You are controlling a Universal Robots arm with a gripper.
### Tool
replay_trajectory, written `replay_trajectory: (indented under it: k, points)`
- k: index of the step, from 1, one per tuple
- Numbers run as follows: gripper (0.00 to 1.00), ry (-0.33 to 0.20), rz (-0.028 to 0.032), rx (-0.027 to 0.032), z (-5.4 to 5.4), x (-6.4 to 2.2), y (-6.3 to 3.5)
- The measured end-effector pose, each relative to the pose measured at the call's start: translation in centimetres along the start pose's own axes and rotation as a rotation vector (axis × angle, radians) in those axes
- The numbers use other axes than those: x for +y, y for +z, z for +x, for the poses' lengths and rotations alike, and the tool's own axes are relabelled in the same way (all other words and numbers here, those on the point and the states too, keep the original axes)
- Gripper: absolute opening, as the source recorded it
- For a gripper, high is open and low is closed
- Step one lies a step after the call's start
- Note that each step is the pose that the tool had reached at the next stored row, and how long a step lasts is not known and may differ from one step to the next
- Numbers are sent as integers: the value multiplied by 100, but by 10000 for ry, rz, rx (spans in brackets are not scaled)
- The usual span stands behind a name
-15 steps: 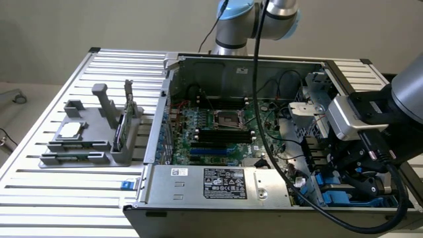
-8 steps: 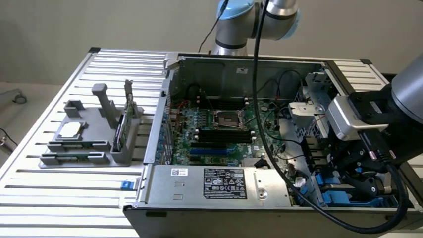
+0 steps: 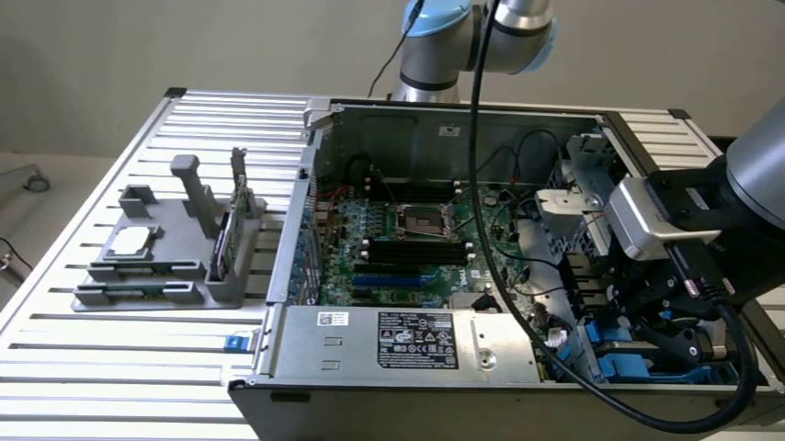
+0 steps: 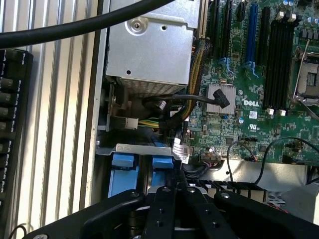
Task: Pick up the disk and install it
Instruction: 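Insert the second disk wire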
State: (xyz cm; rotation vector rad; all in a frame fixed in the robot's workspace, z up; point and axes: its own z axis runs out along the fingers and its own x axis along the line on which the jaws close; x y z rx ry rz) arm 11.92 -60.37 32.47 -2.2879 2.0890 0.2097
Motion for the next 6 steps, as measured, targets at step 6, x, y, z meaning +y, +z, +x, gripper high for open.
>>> replay_trajectory:
  k: [6]
  points:
    - [11, 0, 0, 0, 0, 0, 0]
